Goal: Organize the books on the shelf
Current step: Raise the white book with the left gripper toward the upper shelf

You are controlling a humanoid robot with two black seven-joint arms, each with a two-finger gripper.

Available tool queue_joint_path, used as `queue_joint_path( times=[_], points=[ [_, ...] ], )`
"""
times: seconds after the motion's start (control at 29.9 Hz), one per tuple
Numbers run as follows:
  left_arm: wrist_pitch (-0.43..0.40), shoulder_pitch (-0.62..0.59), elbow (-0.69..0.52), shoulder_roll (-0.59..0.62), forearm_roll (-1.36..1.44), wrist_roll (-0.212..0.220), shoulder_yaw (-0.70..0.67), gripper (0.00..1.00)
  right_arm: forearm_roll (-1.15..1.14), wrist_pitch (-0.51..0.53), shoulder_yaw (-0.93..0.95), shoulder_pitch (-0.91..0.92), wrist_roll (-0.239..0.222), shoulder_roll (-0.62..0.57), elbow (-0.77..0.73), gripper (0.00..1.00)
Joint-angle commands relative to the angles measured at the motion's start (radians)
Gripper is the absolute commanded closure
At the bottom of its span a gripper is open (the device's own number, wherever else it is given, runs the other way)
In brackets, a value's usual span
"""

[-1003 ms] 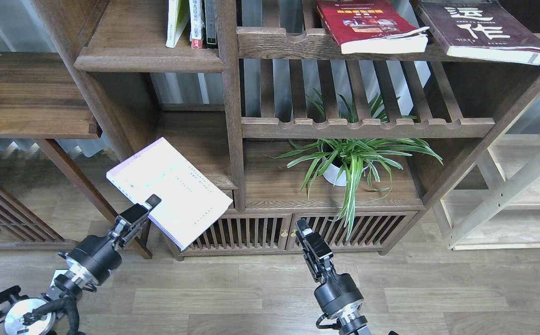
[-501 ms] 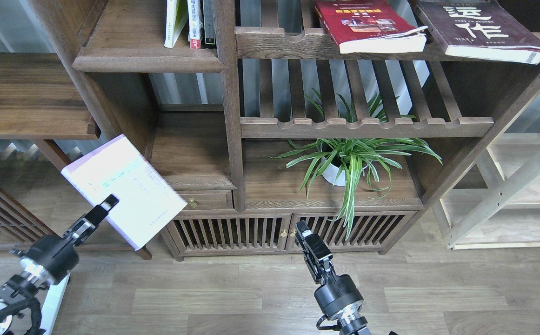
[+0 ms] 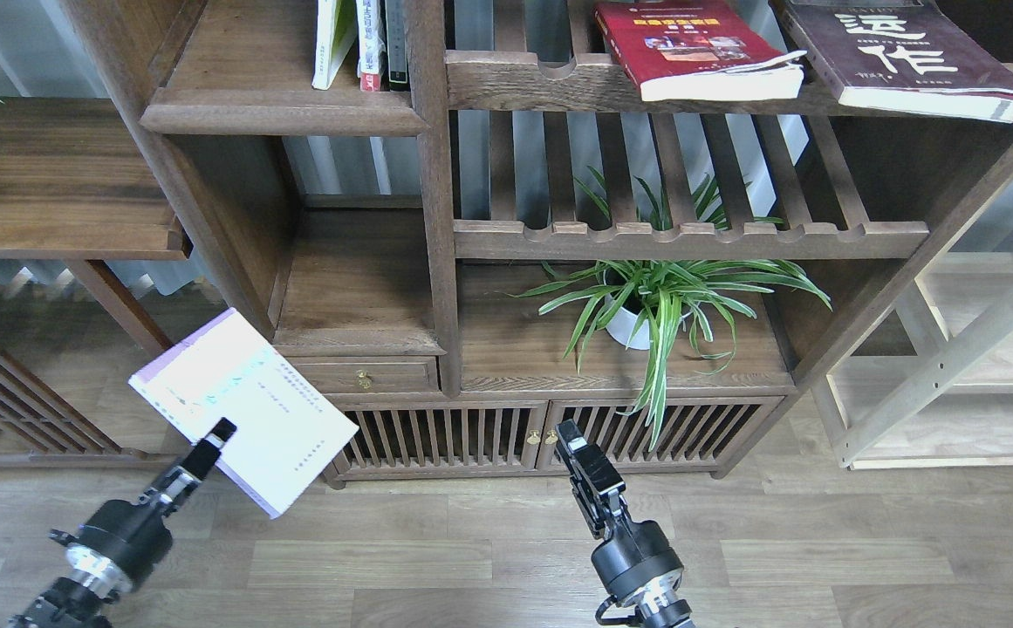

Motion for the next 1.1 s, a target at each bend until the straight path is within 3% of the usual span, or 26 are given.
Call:
queue_joint_path(
  times=[0.0,0.07,0.4,0.84,1.07],
  points=[
    [0.000,0.025,-0.042,-0.012,0.021,0.028,-0.091,0.91,0.000,0.000,0.001,-0.003,0.000,0.000,0.000,0.51],
    [0.000,0.026,-0.062,-0.020,0.070,0.050,-0.132,0.91,-0.001,0.000,0.001,-0.001,0.000,0.000,-0.005,0.51],
    [0.000,0.033,-0.131,-0.043,0.144,0.065,-0.250,0.92,-0.001,0.000,0.005,0.000,0.000,0.000,-0.027,0.49],
    [0.000,0.054,-0.237,-0.035,0.142,0.228,-0.371,0.93,-0.001,0.000,0.005,0.013,-0.002,0.000,-0.051,0.47],
    [0.000,0.056,-0.256,-0.038,0.118,0.243,-0.408,0.92,-0.001,0.000,0.005,0.014,-0.003,0.000,-0.057,0.45]
  ],
)
